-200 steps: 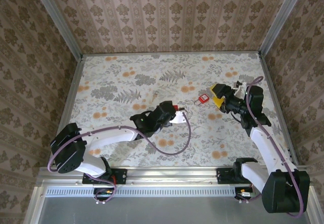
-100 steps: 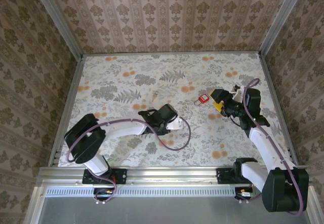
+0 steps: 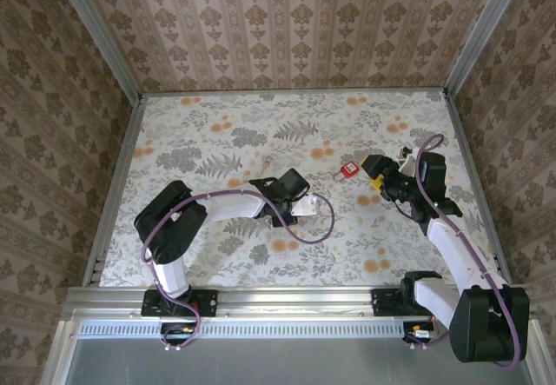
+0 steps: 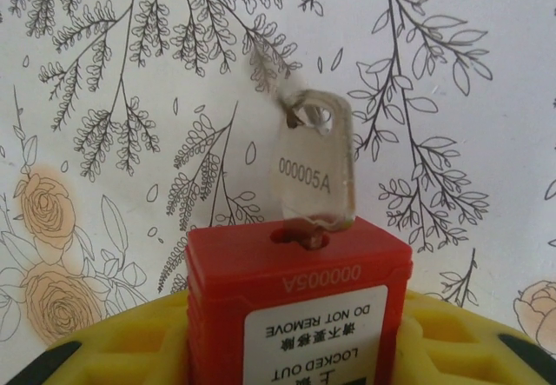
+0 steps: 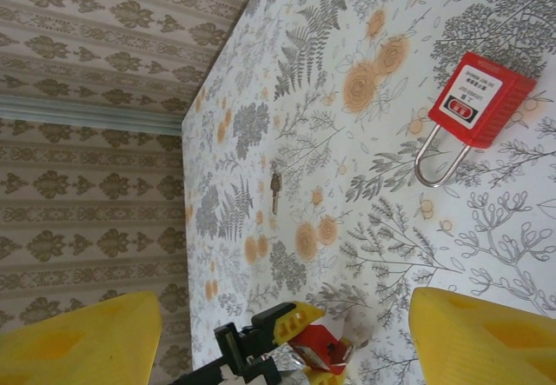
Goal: Unlock with the key
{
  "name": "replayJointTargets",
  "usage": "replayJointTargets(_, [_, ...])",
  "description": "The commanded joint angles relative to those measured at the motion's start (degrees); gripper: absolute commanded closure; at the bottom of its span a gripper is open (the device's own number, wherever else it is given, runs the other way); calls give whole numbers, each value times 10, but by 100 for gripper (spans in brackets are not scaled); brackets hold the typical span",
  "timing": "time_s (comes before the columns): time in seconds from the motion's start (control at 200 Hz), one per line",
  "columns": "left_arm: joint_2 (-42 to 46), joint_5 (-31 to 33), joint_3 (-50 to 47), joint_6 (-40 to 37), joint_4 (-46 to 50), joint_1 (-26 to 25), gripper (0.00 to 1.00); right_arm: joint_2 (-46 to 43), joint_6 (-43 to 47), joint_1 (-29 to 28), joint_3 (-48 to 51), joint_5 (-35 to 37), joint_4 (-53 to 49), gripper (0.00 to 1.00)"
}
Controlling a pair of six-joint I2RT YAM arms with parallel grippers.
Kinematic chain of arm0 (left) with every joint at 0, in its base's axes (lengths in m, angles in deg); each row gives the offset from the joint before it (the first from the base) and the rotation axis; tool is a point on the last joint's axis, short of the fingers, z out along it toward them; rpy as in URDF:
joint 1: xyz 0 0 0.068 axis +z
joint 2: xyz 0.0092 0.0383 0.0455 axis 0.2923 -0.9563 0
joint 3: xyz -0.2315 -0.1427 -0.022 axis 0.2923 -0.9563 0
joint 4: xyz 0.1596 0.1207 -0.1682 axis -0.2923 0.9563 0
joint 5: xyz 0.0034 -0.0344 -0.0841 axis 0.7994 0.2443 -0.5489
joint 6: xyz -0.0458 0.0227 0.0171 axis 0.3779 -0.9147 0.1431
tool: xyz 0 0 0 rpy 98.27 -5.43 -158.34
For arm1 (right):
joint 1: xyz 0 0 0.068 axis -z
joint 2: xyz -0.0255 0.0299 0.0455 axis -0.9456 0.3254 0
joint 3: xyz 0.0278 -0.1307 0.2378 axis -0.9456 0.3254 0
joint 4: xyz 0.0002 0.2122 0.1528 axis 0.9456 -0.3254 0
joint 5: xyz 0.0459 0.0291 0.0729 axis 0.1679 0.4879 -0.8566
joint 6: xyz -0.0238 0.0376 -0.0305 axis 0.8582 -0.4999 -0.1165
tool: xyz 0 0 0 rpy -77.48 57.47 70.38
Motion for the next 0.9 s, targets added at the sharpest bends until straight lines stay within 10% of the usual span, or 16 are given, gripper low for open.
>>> replayJointTargets(0.0, [-32,-12,15,-11,-15,5,62,13,35,1,2,26,-21,24])
replayJointTargets(0.895, [-44,-8,57,1,13,14,31,53,85,1,-43,36,-41,23])
